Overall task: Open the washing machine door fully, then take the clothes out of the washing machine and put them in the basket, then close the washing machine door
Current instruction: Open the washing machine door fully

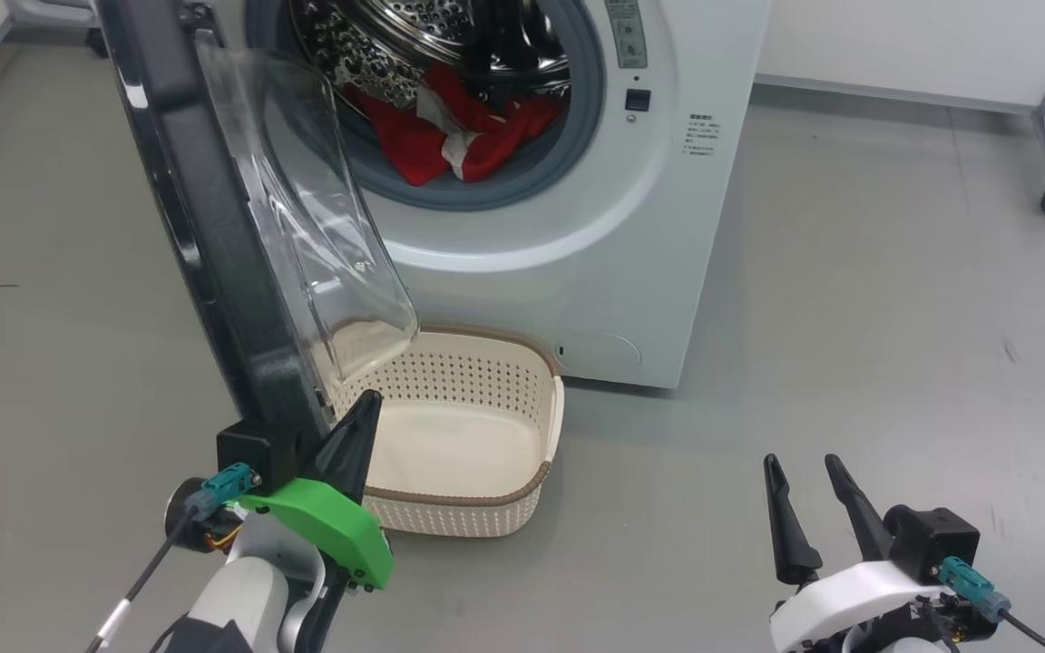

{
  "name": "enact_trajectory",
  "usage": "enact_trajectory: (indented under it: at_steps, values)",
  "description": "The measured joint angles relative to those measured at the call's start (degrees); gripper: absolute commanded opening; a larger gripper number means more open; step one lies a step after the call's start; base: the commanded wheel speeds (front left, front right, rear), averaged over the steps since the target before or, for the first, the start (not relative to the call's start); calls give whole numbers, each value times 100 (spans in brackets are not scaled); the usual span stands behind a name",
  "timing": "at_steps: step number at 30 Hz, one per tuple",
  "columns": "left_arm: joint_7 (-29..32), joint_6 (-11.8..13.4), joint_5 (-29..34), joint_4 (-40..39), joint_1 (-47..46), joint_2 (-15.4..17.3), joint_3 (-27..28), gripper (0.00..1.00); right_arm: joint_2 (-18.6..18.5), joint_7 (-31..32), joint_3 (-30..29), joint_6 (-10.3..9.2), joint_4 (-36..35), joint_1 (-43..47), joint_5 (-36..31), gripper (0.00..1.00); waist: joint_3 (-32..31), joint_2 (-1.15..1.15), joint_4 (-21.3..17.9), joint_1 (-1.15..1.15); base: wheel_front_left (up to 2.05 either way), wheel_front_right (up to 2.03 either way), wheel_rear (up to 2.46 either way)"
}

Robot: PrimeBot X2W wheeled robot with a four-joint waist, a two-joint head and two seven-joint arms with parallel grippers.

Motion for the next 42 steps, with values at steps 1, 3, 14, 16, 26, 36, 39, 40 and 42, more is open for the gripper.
enact_trajectory:
  at_steps: [1, 3, 14, 16, 26, 36, 39, 40, 42]
  values:
    - [-34, 1, 0, 19, 0, 0, -4, 0, 3, 0, -1, 1, 1, 2, 0, 100, -12, 0, 51, 0, 0, 0, 0]
    - [-45, 1, 0, 49, 0, 2, -5, 0, 7, 0, -5, 1, 2, 5, 0, 100, -33, 0, 151, 0, 0, 0, 0]
    - [-146, 9, -55, 109, 0, 10, 109, 0, 14, 0, 14, 2, 22, 52, 0, 100, -95, 0, 675, 0, 0, 0, 0]
    - [-147, 13, -55, 109, 0, 25, 143, 0, 18, 0, 31, 2, 24, 57, 0, 100, -88, 0, 744, 0, 0, 0, 0]
    - [-249, 68, -129, 132, -1, 114, 371, 0, 25, 0, 83, 35, 54, 55, -1, 100, 27, 0, 966, 0, 0, 0, 0]
    - [-370, 169, -389, 132, -2, 300, 800, 0, 26, 0, 175, 44, 89, 4, -56, 100, 259, 0, 1033, 0, 0, 0, 0]
    - [-419, 218, -433, 121, -3, 356, 944, 0, 25, 0, 183, 44, 90, -49, -91, 100, 350, 0, 1036, 0, 0, 0, 0]
    - [-448, 220, -467, 119, -3, 378, 1005, 0, 25, 0, 188, 44, 89, -61, -96, 100, 383, 0, 1035, 0, 0, 0, 0]
    - [-467, 255, -539, 100, -4, 478, 1194, 0, 25, 0, 193, 44, 86, -130, -121, 100, 490, 0, 1027, 0, 0, 0, 0]
